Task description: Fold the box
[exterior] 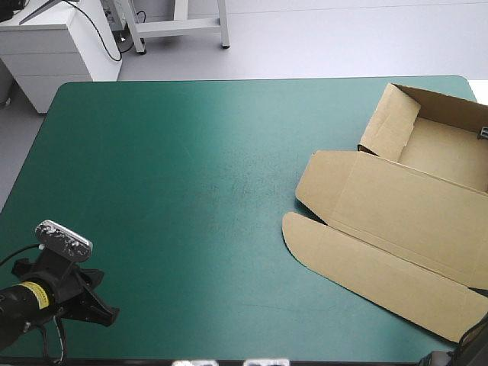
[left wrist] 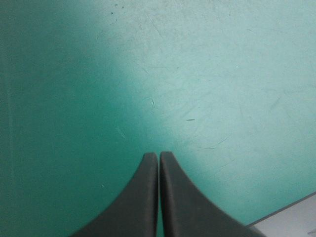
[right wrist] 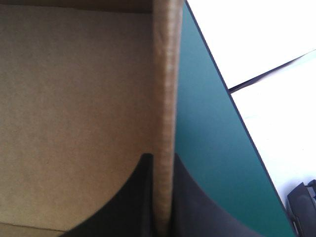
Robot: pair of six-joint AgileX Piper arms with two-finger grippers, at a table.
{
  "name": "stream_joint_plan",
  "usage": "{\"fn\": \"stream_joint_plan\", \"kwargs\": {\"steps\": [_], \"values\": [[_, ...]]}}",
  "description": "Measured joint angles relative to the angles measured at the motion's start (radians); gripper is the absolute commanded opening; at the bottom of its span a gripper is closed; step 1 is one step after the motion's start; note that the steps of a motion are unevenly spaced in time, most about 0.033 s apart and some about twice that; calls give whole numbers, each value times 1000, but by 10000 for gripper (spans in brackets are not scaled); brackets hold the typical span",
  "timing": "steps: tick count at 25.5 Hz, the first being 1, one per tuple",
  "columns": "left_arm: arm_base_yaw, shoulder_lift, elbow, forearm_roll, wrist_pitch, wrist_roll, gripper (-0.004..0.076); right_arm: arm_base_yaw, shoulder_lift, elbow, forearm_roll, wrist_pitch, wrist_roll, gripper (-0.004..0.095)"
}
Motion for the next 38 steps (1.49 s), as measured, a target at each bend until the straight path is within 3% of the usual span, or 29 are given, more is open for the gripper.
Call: {"fn": "stream_joint_plan", "kwargs": {"steps": [4,6,12,14,17,24,27,31,32,33,34,38], "values": [[0,0,0,-2,0,0,-8,0,19,0,-9,-5,4,3],[0,0,0,-2,0,0,-8,0,19,0,-20,-9,5,76],[0,0,0,-5,0,0,-8,-2,19,0,-57,-23,8,660],[0,0,0,-5,0,0,-8,-4,19,-3,-57,-26,13,793],[0,0,0,-5,0,0,-8,-8,12,-3,-65,-30,16,839],[0,0,0,-5,0,0,-8,-8,-28,-4,-70,-13,20,828],[0,0,0,-5,0,0,-8,-8,-50,-5,-46,16,20,736],[0,0,0,-5,0,0,-8,-8,-91,-5,-7,35,14,414],[0,0,0,-5,0,0,-8,-8,-103,-5,4,38,14,237],[0,0,0,-5,0,0,-8,-8,-125,-5,32,48,14,140],[0,0,0,-5,0,0,-8,-8,-137,-5,54,57,12,-22],[0,0,0,-5,0,0,-8,-8,-195,-6,222,115,-64,-8]]}}
